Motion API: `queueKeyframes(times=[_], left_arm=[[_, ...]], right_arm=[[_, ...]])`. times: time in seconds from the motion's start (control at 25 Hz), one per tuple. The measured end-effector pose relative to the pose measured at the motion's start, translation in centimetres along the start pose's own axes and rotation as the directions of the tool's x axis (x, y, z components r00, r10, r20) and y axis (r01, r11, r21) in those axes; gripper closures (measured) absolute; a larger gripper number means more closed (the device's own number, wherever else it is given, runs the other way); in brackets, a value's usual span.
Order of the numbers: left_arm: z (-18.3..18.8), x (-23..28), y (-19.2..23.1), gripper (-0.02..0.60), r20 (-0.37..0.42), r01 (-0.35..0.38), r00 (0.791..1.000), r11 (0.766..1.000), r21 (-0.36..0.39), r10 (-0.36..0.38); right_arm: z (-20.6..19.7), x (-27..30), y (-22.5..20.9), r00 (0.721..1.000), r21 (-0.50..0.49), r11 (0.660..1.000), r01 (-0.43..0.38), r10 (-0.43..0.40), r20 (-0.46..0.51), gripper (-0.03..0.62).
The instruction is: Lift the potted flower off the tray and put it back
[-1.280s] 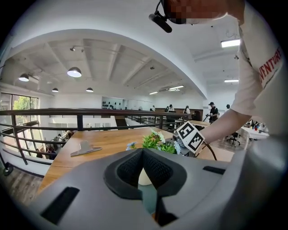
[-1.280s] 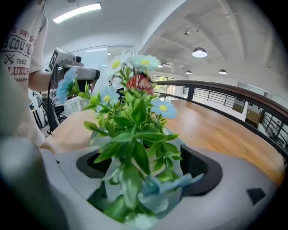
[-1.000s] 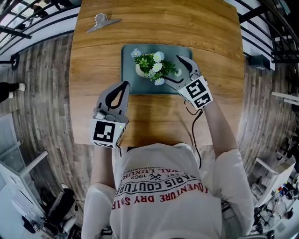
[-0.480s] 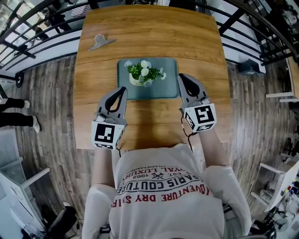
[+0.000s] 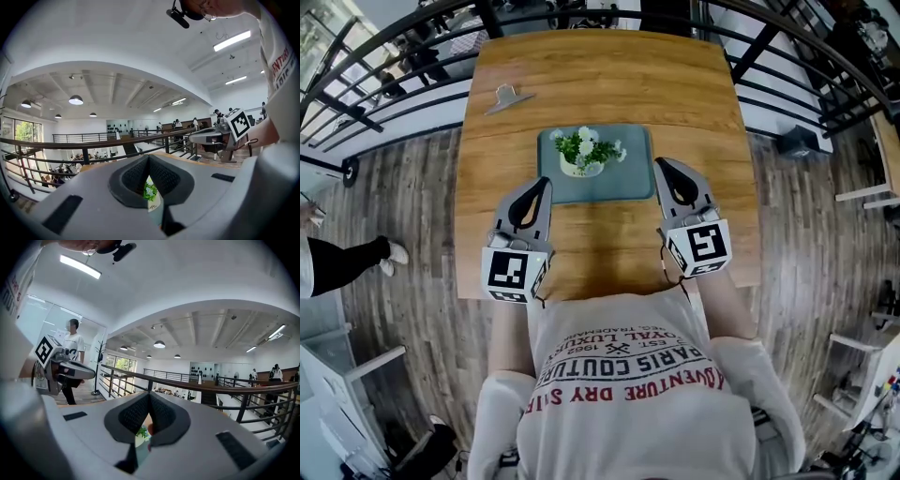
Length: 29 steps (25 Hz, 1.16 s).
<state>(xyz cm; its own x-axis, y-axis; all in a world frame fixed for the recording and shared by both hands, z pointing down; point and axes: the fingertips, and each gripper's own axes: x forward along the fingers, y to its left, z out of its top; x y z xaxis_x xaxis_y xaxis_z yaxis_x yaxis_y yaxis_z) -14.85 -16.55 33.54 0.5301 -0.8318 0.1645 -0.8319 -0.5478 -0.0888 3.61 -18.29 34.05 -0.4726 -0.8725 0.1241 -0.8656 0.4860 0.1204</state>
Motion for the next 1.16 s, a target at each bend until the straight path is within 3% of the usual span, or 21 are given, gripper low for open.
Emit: queueKeyframes(times=[0.4, 0.64, 1.16], left_arm=[[0.7, -0.9, -0.8, 0.569, 0.008, -0.015, 1.0, 1.0, 0.003, 0.015], [0.7, -0.8, -1.1, 0.569, -0.006, -0.024, 1.0, 1.0, 0.0, 0.024], [0.4, -0.5, -1.4, 0.569, -0.026, -0.03, 0.999, 1.0, 0.002, 0.03]], right_arm=[[1.1, -0.8, 1.2, 0.997, 0.01, 0.998, -0.066, 0.065, 0.038, 0.568], [1.0, -1.3, 0.4, 0.998, 0.068, 0.997, -0.039, 0.036, 0.053, 0.568], [1.1, -0.9, 0.6, 0.997, 0.05, 0.997, -0.059, 0.057, 0.048, 0.568]])
